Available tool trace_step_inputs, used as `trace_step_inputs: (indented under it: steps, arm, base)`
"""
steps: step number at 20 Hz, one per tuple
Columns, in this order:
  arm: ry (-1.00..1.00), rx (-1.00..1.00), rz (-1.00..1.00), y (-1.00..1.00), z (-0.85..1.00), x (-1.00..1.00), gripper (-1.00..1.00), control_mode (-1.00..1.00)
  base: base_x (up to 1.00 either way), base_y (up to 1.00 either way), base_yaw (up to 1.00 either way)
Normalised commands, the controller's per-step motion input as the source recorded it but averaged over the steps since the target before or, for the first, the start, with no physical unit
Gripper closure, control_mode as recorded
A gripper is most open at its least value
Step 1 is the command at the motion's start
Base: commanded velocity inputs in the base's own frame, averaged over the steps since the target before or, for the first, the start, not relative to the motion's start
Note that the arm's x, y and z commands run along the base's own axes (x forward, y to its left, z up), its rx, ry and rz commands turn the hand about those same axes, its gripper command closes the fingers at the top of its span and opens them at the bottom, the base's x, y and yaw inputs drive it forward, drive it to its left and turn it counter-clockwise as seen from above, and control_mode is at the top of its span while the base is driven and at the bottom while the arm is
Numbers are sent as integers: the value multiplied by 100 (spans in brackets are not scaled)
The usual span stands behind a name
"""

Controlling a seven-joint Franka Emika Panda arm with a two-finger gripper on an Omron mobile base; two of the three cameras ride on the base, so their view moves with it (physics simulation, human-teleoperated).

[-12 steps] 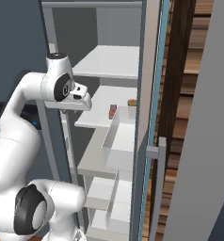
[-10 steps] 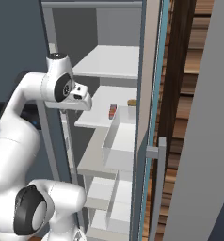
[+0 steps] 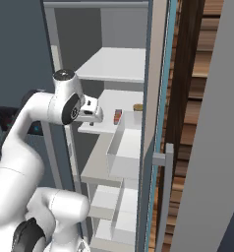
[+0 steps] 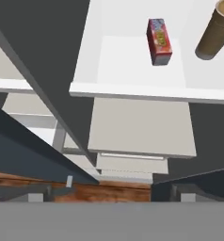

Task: Move the bar and cup from the second highest shelf to the top shelf to make space. Then, place the pitcher from the counter on the cleared second highest shelf.

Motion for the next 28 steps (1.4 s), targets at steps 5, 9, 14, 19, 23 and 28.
trace_step_inputs:
  steps: [5,9,14,19,23,28]
  arm:
    - [-15,0,0,-21,-32,0,-100,-100]
    - [-2,0,0,-21,-20,10,-100,-100]
    - [-1,-1,0,-17,-4,10,-100,-100]
    - [0,-2,0,-9,0,24,-100,-100]
    - [0,-7,0,0,-4,32,-100,-100]
    - [0,-7,0,0,-15,48,-100,-100]
  base:
    - [0,0,0]
    - [0,0,0]
    - [0,0,0]
    - [0,0,0]
    - [0,0,0]
    - [0,0,0]
